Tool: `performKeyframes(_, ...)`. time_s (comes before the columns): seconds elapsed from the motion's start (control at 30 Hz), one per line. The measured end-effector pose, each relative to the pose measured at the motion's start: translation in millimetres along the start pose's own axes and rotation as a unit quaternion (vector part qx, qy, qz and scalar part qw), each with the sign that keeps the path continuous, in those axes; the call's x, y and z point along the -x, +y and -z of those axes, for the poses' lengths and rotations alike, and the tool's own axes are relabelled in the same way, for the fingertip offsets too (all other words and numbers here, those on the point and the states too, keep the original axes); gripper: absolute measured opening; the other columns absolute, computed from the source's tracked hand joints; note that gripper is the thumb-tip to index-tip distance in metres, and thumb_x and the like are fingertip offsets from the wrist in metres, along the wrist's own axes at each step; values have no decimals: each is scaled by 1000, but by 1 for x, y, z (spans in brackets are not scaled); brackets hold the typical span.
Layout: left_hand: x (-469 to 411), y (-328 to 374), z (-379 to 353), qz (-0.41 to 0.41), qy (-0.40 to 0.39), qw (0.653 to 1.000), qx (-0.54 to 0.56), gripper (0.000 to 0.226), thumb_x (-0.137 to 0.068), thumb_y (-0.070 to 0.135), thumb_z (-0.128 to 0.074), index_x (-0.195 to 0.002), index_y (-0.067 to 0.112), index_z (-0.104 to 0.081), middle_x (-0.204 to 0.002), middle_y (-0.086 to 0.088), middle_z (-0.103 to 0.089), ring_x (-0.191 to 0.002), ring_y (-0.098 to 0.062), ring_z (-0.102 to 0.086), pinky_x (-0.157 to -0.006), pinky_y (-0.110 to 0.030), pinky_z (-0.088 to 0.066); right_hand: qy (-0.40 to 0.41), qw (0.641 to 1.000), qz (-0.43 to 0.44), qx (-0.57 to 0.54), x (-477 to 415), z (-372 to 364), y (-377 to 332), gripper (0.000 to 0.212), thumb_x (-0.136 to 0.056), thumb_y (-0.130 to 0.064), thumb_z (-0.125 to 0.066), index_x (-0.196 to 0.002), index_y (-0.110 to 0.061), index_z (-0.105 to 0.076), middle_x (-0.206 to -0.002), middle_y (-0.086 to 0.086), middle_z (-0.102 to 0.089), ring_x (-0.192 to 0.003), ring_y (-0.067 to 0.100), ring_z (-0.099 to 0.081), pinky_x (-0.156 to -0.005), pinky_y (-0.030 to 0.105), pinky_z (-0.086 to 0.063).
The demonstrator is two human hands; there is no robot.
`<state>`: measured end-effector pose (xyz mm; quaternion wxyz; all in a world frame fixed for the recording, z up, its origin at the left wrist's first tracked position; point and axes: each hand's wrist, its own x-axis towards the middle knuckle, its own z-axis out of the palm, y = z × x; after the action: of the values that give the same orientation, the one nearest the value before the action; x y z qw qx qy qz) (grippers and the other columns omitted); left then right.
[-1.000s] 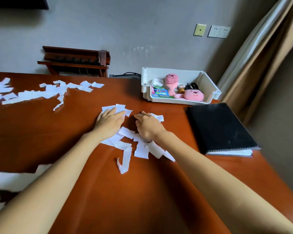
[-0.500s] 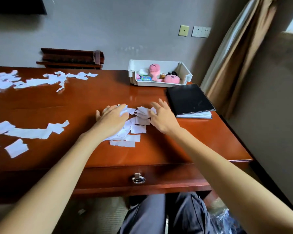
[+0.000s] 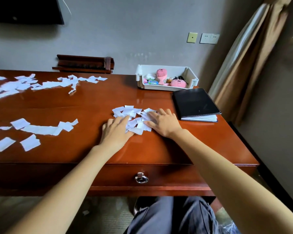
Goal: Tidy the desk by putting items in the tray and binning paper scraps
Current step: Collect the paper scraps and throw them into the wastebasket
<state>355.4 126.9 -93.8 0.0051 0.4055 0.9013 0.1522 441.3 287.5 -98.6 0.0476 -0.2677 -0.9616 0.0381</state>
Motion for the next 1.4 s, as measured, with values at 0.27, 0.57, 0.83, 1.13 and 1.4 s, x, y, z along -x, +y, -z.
performKeyframes(0.27,-22,2,-10,-12,72,991,-111,36,-97,9,-37,-132,15,-45,-132,-7,-46,-126,-26,-39,-97,-34,-39,85,996,31,19,2,2,5,36,-99,-35,-37,-122,-14,-54,-118,12,-47,-109,30,-45,-75,35,-43)
performKeyframes(0.57,-39,18,-1,-25,117,993,-3,33,-93,-3,-39,-122,7,-50,-117,-13,-56,-100,-33,-61,-75,-37,-48,146,988,-41,-33,1,1,9,27,-97,-16,-38,-99,-1,-59,-88,12,-44,-84,39,-57,-59,32,-32)
performKeyframes(0.83,-58,43,18,33,173,970,168,21,-96,-1,-41,-110,-3,-57,-108,-19,-61,-85,-27,-57,-64,-31,-49,174,972,-108,-113,-2,10,17,19,-98,-9,-38,-107,1,-51,-101,19,-64,-90,36,-60,-65,30,-37)
performKeyframes(1.13,-52,68,15,63,135,945,290,27,-98,8,-38,-117,-2,-55,-103,-13,-49,-69,-17,-49,-44,0,-40,210,948,-151,-187,7,19,28,25,-99,-18,-40,-116,-2,-49,-100,21,-67,-90,36,-65,-74,42,-54)
performKeyframes(1.4,-54,99,15,64,137,921,360,6,-94,8,-45,-90,12,-46,-93,-11,-52,-88,-28,-49,-68,-32,-42,300,878,-210,-308,22,53,55,21,-97,-14,-45,-105,0,-57,-102,20,-67,-80,31,-56,-65,27,-31)
